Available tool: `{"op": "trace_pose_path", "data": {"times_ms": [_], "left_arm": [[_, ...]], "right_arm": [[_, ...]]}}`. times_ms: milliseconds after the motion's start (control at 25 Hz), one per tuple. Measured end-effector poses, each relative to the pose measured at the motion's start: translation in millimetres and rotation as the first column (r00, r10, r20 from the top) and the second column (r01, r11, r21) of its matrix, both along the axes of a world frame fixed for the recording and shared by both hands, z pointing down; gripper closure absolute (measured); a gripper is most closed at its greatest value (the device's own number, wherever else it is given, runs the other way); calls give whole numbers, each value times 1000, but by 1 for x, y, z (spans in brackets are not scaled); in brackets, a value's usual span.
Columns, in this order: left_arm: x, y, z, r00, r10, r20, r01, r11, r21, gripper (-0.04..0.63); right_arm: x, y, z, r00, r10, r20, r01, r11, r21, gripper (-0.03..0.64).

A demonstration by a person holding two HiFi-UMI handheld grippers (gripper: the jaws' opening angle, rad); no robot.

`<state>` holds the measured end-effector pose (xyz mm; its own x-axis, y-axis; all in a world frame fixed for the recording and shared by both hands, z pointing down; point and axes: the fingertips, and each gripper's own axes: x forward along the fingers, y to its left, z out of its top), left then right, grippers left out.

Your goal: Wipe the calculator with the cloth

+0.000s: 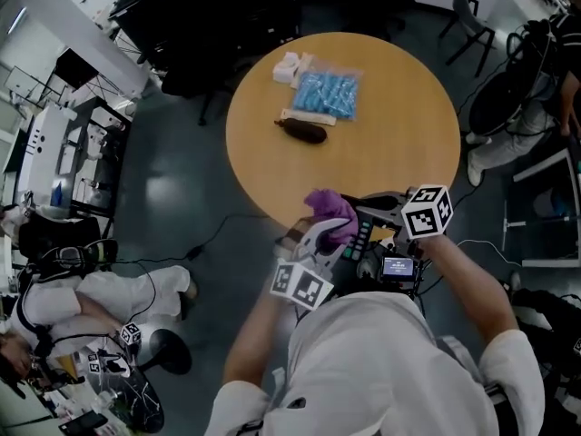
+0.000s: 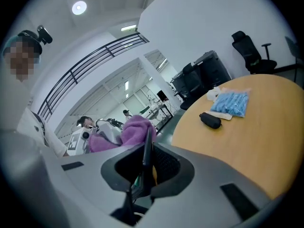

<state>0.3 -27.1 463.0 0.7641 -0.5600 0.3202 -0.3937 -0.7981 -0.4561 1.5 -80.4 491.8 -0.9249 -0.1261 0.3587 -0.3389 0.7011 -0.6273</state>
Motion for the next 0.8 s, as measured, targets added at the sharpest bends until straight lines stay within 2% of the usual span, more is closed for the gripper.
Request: {"op": "trace_pose_path", "data": {"times_ms": [120, 280, 400, 520, 680, 800], "left_arm": [[17, 16, 11, 996, 59, 60, -57, 998, -32, 545], [36, 33, 14, 995, 98, -15, -99, 984, -147, 545], [49, 48, 23, 992, 124, -7, -124, 978, -168, 545], [62, 66, 27, 987, 157, -29, -160, 966, -204, 545], [69, 89, 31, 978, 165, -125, -192, 948, -255, 545], [54, 92, 15, 968, 79, -236, -149, 944, -295, 545]], "right_arm": [[5, -5, 2, 1000, 24, -10, -24, 1000, -3, 560], [4, -8, 7, 999, 24, -42, -24, 1000, 12, 560], [1, -6, 11, 999, 28, -46, -28, 1000, 6, 560], [1, -8, 14, 998, 44, -41, -44, 999, -1, 560], [6, -13, 19, 996, 81, -29, -81, 997, -12, 560], [14, -18, 23, 993, 117, -31, -117, 993, -13, 560]]}}
